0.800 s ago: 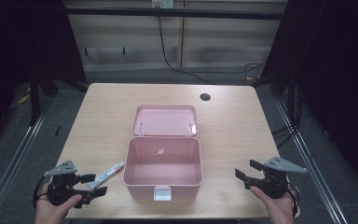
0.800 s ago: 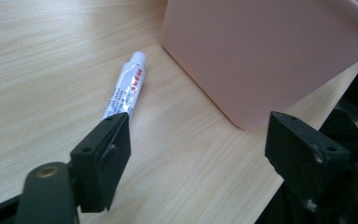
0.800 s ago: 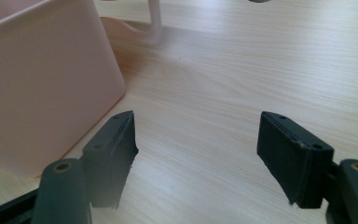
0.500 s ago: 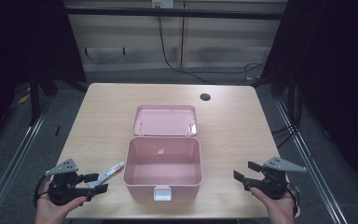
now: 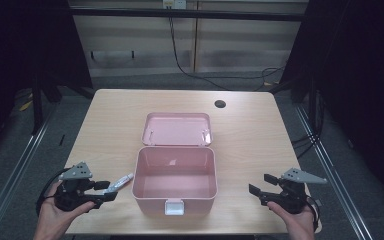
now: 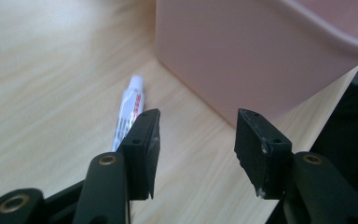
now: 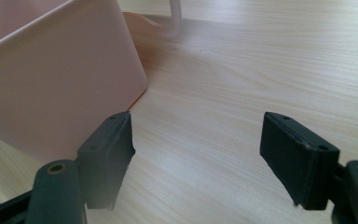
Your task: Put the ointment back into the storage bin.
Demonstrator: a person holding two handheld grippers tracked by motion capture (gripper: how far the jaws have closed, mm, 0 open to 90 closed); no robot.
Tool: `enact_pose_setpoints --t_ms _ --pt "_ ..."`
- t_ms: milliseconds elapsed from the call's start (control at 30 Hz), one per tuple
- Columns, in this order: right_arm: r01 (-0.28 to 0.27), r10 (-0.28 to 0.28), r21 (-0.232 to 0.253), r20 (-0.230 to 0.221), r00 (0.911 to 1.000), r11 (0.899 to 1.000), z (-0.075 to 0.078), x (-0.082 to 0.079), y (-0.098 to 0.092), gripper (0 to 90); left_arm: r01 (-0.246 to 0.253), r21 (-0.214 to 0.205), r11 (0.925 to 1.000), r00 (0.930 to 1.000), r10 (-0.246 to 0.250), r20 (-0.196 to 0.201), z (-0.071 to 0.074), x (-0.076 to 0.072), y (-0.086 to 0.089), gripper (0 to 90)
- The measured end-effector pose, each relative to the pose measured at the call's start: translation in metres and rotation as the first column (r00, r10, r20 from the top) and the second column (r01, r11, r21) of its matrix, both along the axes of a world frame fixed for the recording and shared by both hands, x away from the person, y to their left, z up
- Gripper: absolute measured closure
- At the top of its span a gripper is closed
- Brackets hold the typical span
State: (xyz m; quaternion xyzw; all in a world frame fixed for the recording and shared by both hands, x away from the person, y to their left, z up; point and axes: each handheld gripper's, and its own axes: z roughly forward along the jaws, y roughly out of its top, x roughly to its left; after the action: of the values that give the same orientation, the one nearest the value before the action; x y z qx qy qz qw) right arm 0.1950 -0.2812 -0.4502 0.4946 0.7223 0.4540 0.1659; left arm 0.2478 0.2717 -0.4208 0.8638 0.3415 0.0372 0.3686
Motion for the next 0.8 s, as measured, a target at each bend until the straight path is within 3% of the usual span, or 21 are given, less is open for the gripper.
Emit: enact_pose_setpoints --t_ms 33,167,267,400,533,567,800 --pt "0.000 0.000 -0.001 -0.002 1.0000 1.000 0.000 0.000 0.000 25.3 0.011 0.004 0.9999 0.9996 -0.010 -0.026 0.001 0.003 -0.001 50.0" --pt "-0.005 0.005 0.001 -0.006 1.0000 1.000 0.000 0.000 0.001 24.9 0.027 0.026 0.9993 0.9994 -0.027 -0.022 0.008 0.012 -0.003 52.3" --pt "-0.009 0.009 0.001 -0.008 0.9999 1.000 0.000 0.001 0.001 24.4 0.047 0.014 0.9988 0.9981 -0.047 -0.041 0.013 0.021 -0.004 54.4" --pt "-0.013 0.013 0.003 -0.017 0.9998 1.000 -0.001 0.000 0.002 24.5 0.066 0.036 0.9972 0.9961 -0.064 -0.061 0.016 0.028 -0.007 53.0" --pt "-0.018 0.018 -0.003 -0.020 0.9996 1.000 -0.001 0.001 0.003 24.6 0.115 0.098 0.9885 0.9897 -0.105 -0.097 0.016 0.040 -0.018 48.5" --pt "-0.020 0.020 -0.001 -0.021 0.9996 1.000 -0.001 0.001 0.004 24.6 0.122 0.097 0.9877 0.9887 -0.112 -0.100 0.015 0.043 -0.019 48.4" --pt "-0.022 0.022 -0.001 -0.022 0.9995 1.000 -0.001 0.001 0.003 24.3 0.130 0.153 0.9796 0.9852 -0.110 -0.132 0.007 0.059 -0.022 47.7"
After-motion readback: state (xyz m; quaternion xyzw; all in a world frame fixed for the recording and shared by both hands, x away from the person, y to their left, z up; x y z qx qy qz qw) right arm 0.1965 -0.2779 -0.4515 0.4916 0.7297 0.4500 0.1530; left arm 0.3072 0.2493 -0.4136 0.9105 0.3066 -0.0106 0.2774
